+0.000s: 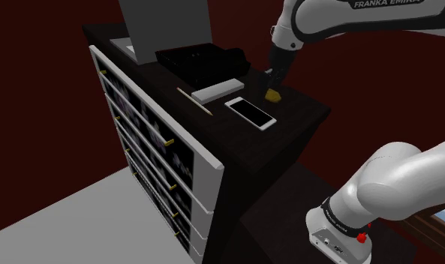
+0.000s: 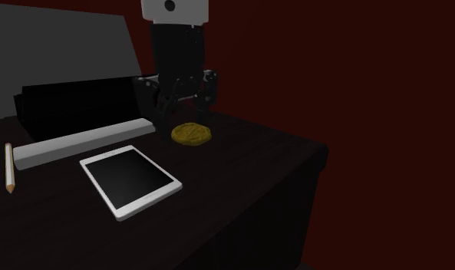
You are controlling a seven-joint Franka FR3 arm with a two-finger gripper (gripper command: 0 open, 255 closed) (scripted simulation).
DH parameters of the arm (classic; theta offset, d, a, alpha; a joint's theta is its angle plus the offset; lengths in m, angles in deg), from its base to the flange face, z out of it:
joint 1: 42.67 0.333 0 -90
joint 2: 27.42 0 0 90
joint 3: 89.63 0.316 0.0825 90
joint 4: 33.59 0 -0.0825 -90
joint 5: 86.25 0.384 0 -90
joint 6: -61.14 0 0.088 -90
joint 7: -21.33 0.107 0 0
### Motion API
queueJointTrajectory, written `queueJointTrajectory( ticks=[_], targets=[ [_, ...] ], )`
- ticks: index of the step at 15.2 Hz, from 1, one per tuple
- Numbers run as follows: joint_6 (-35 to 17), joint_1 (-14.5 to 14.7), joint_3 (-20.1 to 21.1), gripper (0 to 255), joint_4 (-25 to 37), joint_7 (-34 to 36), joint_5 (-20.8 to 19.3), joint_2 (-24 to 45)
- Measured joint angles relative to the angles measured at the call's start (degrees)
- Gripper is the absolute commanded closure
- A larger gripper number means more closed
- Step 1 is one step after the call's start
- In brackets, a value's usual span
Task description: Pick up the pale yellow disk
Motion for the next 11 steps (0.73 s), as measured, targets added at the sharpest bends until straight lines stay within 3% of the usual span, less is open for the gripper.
queueJointTrajectory(
  ticks=[11],
  targets=[
    [8.06,0.01,0.02,255,7.9,-0.01,0.01,-0.15]
  ],
)
